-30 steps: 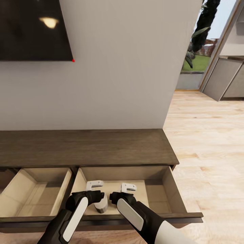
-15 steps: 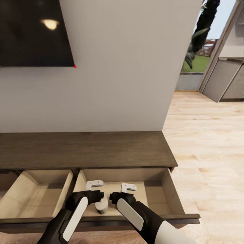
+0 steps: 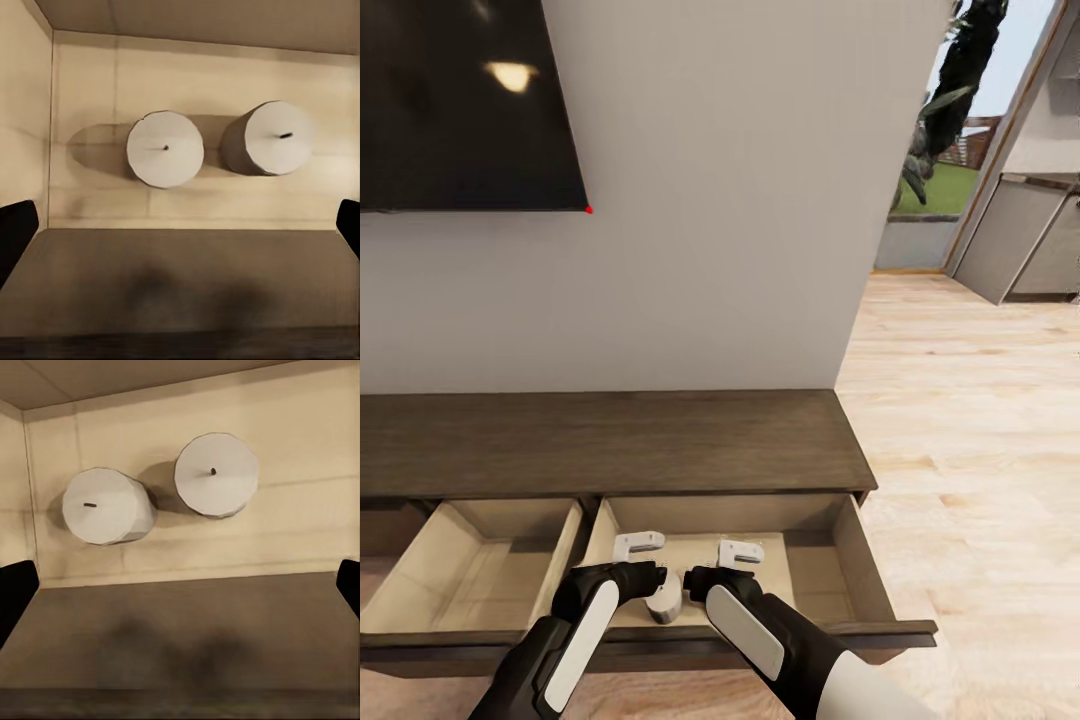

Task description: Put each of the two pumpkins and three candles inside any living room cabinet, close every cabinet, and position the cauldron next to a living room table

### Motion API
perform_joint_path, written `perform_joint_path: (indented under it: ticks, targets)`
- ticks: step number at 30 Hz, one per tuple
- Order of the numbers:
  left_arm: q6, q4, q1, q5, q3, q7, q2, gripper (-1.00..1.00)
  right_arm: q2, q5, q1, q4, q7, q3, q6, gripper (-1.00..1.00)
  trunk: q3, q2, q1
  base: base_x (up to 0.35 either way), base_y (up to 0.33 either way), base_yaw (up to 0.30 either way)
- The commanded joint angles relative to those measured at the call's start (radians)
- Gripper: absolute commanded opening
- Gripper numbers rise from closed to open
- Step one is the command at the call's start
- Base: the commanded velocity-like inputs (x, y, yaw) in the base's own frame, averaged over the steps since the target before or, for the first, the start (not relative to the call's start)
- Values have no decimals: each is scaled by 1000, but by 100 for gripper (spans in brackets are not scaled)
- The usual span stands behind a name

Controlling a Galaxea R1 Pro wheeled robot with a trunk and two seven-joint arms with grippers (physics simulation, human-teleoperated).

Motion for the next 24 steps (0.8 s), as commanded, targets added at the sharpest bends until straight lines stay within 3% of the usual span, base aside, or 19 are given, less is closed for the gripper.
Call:
perform_joint_path:
  ticks: [1, 24]
  targets:
    - [2, -1, -1, 11, -1, 10, 0, 100, 0, -3, -1, -1, -6, 1, 4, 100, 2, 7, -5, -196, 18, 0]
    - [2, -1, -1, 11, -2, 10, 0, 100, 0, -10, -1, -3, -9, -5, 3, 100, 74, 168, -93, -17, 2, 0]
